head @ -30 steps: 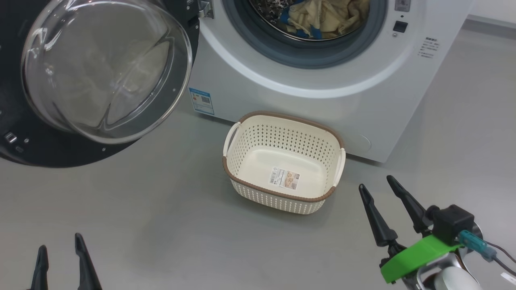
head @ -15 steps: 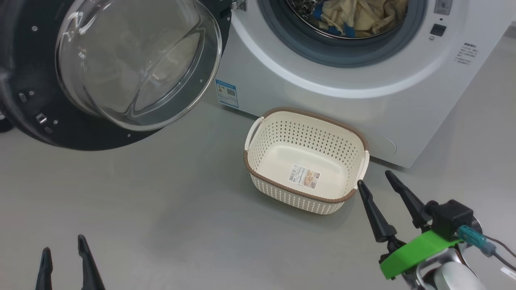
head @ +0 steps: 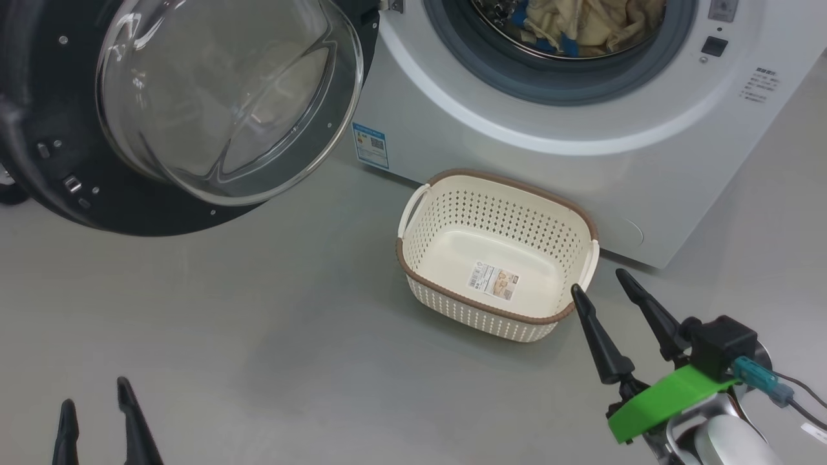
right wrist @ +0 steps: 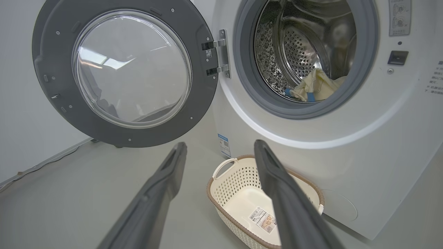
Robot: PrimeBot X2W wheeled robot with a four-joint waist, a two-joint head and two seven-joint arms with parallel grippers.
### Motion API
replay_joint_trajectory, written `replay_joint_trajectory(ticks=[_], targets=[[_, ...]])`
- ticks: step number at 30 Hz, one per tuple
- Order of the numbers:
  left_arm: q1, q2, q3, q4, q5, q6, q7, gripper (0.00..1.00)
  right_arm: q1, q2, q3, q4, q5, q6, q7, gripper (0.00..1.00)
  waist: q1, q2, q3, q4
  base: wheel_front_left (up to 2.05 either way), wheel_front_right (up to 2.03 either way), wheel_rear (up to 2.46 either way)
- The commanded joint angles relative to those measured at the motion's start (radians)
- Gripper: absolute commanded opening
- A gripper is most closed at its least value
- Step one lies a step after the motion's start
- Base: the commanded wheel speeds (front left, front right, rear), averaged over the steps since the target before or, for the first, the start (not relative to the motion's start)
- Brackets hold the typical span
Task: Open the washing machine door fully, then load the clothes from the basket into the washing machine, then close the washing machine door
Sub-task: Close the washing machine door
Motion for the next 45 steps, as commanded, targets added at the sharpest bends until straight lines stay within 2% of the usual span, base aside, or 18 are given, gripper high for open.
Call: replay_joint_trajectory(ticks=[1,2,3,4,8,15,21,30,40,45], targets=[[-0.037,-0.003,0.052,-0.031,-0.018,-0.006,-0.007,0.85,-0.039,-0.019,0.016,-0.033,-0.004,0.000,0.002,1.00,0.0000,0.0000,0.001,-0.001,0.00,0.00,0.00],[-0.041,-0.008,0.065,-0.034,-0.048,-0.007,-0.007,0.46,-0.039,-0.019,0.016,-0.033,-0.004,0.000,0.003,1.00,0.0000,0.0000,0.002,-0.001,0.00,0.00,0.00],[-0.041,-0.010,0.068,-0.033,-0.052,-0.010,-0.007,0.27,-0.040,-0.020,0.016,-0.033,-0.003,0.000,0.003,1.00,0.0000,0.0000,0.003,-0.002,0.00,0.00,0.00],[-0.044,-0.012,0.074,-0.035,-0.065,-0.015,-0.007,0.00,-0.040,-0.020,0.016,-0.033,-0.003,0.000,0.003,1.00,0.0000,0.0000,0.004,-0.003,0.00,0.00,0.00],[-0.053,-0.018,0.111,-0.030,-0.150,-0.027,-0.007,0.00,-0.042,-0.021,0.017,-0.033,0.000,0.000,0.004,1.00,0.0000,0.0000,0.008,-0.009,0.00,0.00,0.00],[-0.073,-0.020,0.153,-0.021,-0.199,-0.049,-0.007,0.00,-0.040,-0.023,0.013,-0.033,0.003,0.000,0.003,1.00,0.0000,0.0000,0.009,-0.013,0.00,0.00,0.00],[-0.140,-0.015,0.260,-0.026,-0.308,-0.072,-0.007,0.00,-0.036,-0.021,0.010,-0.034,0.003,0.000,0.002,1.00,0.0000,0.0000,0.003,-0.012,0.00,0.00,0.00],[-0.324,0.152,0.413,0.025,-0.460,-0.101,0.054,0.00,-0.030,-0.020,0.015,-0.033,0.007,0.000,0.001,1.00,0.0000,0.0000,-0.006,-0.015,0.00,0.00,0.00],[-0.632,0.341,0.495,0.217,-0.645,-0.114,0.175,0.00,-0.039,-0.037,0.025,-0.051,0.006,0.000,0.017,1.00,0.0000,0.0000,0.018,-0.034,0.00,0.00,0.00],[-0.768,0.403,0.522,0.346,-0.724,-0.116,0.220,0.00,-0.049,-0.053,0.025,-0.066,0.003,0.000,0.035,1.00,0.0000,0.0000,0.047,-0.052,0.00,0.00,0.00]])
